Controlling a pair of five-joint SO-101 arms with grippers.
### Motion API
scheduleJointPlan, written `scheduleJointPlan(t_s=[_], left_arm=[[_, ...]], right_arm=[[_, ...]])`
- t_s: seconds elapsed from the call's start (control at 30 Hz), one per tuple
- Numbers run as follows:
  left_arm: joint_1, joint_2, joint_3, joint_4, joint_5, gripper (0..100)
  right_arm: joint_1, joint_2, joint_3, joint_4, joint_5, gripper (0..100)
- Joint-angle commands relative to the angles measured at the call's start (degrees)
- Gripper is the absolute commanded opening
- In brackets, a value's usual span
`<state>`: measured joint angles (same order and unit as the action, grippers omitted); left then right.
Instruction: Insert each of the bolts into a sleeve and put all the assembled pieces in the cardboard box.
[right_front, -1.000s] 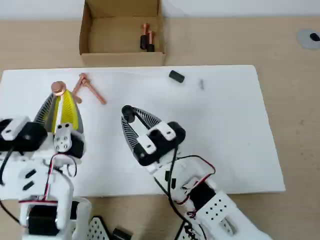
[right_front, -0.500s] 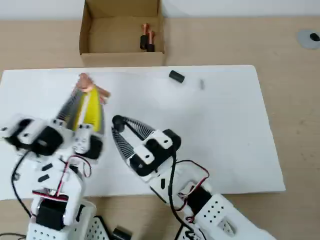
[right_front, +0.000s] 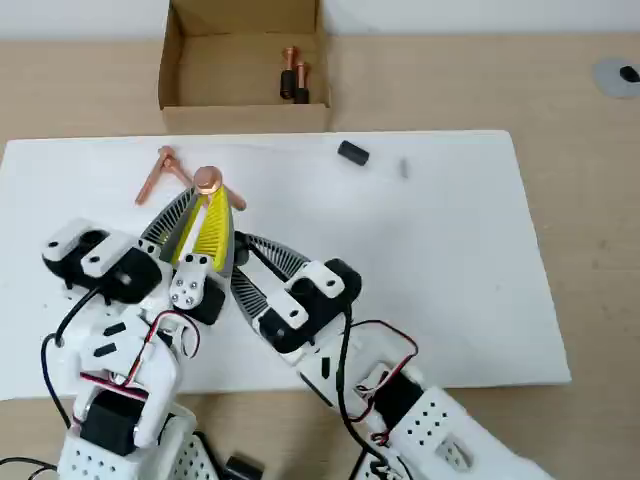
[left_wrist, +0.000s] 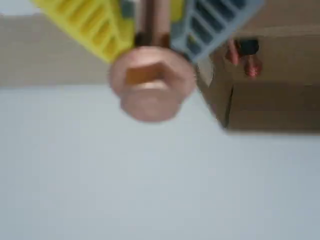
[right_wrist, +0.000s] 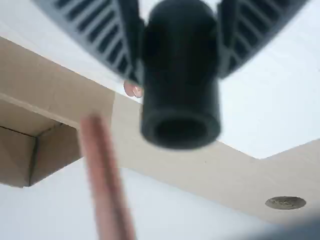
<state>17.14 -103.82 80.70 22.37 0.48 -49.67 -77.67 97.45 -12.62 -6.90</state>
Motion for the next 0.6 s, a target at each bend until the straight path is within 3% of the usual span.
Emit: scheduleJointPlan(t_s=[0.0, 0.23, 0.57], left_arm=[[0.35, -0.57, -3.96, 2.81, -1.93, 1], [0.44, -0.57, -7.91, 7.82, -4.04, 1], [0.62, -0.48, -12.92, 8.00, -4.04, 1]], right_arm=[[-0.75, -1.10, -0.04, -1.41, -0.62, 0.9], [-0.75, -1.10, -0.04, -1.41, -0.62, 0.9], [-0.84, -1.19, -0.04, 0.88, -0.62, 0.9]])
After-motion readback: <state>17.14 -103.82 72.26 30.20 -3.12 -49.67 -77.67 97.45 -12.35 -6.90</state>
